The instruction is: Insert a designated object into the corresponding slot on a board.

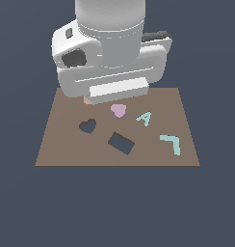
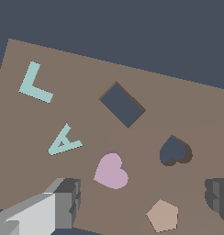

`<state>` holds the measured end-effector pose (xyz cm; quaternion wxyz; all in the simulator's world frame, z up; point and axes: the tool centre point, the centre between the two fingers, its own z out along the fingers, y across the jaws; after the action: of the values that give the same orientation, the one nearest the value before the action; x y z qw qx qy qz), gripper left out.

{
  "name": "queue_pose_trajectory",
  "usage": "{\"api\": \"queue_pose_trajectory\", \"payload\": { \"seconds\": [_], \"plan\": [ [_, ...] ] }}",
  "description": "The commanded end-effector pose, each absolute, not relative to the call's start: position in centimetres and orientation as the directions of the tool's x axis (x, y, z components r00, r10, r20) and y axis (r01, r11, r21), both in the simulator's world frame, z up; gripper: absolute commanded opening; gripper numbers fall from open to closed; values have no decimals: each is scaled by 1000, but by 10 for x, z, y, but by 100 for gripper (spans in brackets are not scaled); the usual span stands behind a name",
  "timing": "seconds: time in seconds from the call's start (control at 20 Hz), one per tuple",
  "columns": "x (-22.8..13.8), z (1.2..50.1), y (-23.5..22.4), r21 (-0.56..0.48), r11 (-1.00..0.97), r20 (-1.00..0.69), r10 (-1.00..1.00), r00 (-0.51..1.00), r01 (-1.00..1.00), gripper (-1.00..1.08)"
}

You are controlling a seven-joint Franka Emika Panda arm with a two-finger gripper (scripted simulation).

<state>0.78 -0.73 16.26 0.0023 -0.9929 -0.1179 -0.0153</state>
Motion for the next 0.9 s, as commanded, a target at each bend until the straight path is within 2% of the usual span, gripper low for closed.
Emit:
{"api": "queue_pose_trajectory", "payload": {
  "seconds": [0.0,0.35,0.85],
  "plan": [
    [6,155,-5,0,-952,29,305,952,305,100],
    [-2,130,1,2,-843,23,538,843,538,100],
    [-16,91,5,3,-573,13,820,573,820,100]
  ]
}}
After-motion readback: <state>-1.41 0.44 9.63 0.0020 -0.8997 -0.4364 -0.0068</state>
